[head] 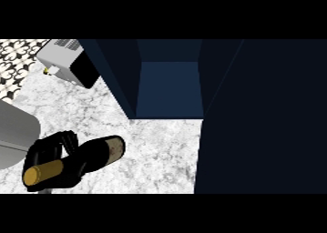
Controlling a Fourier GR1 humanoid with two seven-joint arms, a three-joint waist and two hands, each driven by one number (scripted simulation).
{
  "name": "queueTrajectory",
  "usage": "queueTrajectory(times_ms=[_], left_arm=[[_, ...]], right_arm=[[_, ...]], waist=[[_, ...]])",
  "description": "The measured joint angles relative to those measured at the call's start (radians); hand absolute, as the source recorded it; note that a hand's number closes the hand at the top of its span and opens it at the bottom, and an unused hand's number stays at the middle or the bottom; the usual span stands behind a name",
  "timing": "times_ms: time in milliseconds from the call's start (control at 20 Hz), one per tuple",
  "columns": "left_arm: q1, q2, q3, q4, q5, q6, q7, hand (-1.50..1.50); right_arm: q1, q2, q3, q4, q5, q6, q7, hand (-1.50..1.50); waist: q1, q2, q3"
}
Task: Pick up the wine, place it into the cabinet and close the cabinet
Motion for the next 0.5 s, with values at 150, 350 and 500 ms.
queueTrajectory(times_ms=[150, 350, 500], left_arm=[[0.011, 0.002, -0.016, -0.118, 0.013, 0.015, 0.096, 1.5], [0.034, 0.004, -0.038, -0.254, 0.007, 0.046, 0.198, 1.5], [0.021, -0.006, -0.068, -0.34, -0.023, 0.096, 0.287, 1.5]], right_arm=[[0.011, -0.001, -0.021, 0.003, -0.004, 0.015, -0.012, -1.5], [0.016, 0.0, -0.033, 0.003, -0.01, 0.026, -0.012, -1.5], [-0.008, 0.008, -0.02, 0.004, -0.011, 0.014, 0.01, -1.5]], waist=[[0.0, 0.0, 0.0], [0.001, 0.001, -0.001], [0.0, 0.001, -0.001]])
